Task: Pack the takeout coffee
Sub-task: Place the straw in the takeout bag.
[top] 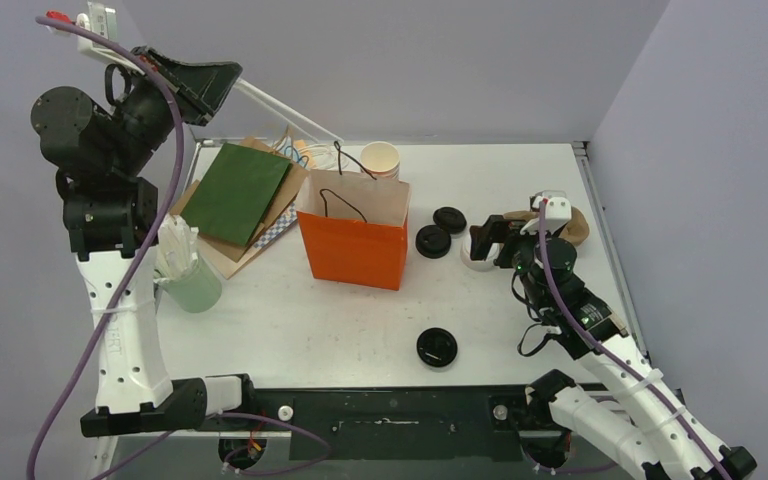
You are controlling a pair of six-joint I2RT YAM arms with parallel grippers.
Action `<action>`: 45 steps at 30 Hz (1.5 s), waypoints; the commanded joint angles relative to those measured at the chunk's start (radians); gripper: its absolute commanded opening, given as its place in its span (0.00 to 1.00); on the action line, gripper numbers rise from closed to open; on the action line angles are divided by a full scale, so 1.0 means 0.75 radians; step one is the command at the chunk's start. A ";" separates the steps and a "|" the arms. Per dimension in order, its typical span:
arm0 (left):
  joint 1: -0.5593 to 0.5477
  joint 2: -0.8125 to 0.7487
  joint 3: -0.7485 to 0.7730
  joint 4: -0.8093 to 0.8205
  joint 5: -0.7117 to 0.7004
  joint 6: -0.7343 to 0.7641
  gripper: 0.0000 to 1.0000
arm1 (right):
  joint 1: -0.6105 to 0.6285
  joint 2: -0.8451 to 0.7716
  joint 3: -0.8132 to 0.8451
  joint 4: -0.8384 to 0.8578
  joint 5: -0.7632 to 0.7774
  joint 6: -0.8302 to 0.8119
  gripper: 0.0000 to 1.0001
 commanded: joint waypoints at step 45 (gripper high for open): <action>-0.445 -0.071 -0.398 -0.179 -0.715 0.409 0.79 | 0.010 0.002 0.041 0.005 0.033 0.005 1.00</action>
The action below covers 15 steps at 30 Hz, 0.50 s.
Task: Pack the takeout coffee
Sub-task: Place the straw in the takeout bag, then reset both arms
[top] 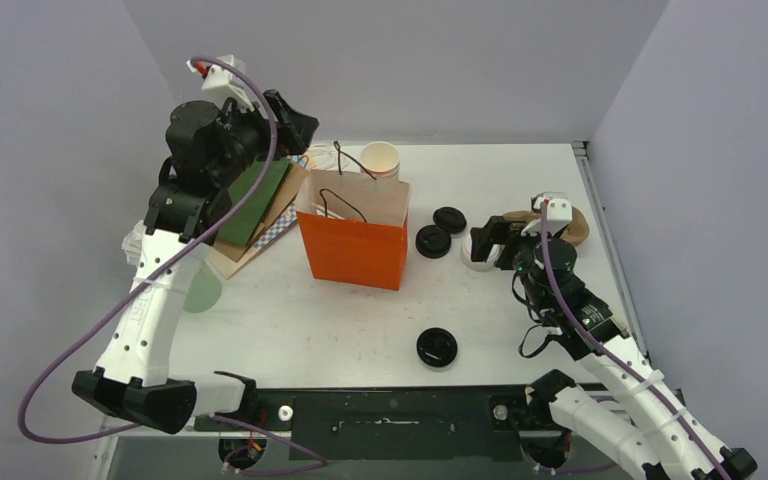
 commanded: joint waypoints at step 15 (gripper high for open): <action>0.041 -0.562 -1.005 0.297 -0.657 -0.079 0.77 | 0.010 0.050 -0.022 0.102 0.024 -0.173 1.00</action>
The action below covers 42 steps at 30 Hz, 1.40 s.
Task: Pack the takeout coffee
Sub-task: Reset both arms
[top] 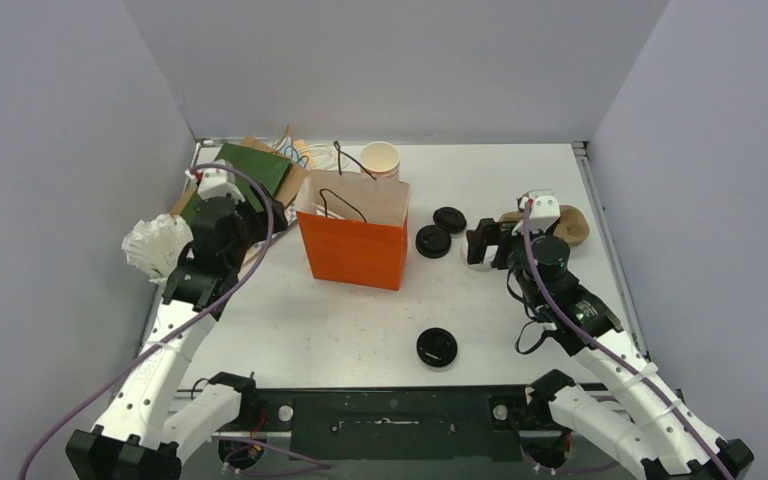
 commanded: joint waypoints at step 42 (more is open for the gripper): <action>0.305 0.668 -1.081 2.038 -0.001 0.437 0.94 | -0.689 0.986 -0.790 2.029 -0.203 -0.346 1.00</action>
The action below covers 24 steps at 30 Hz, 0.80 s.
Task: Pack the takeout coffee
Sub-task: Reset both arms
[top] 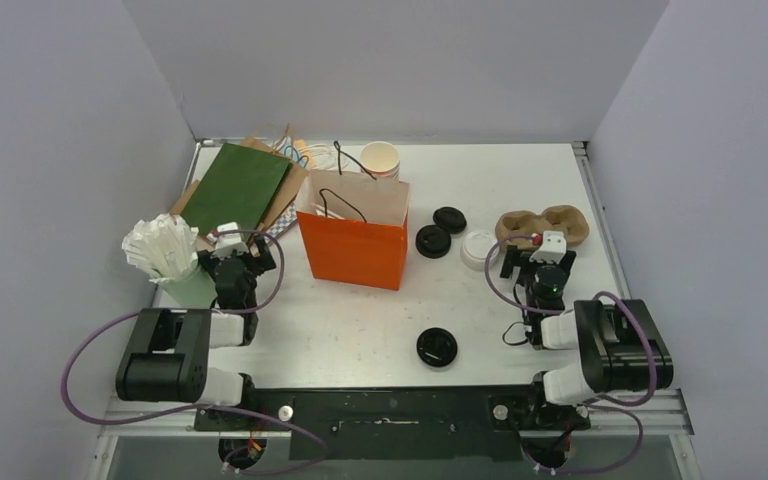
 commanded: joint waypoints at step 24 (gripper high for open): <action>0.006 0.308 0.035 0.306 0.288 0.134 0.97 | -0.015 0.271 0.176 0.230 -0.028 -0.016 1.00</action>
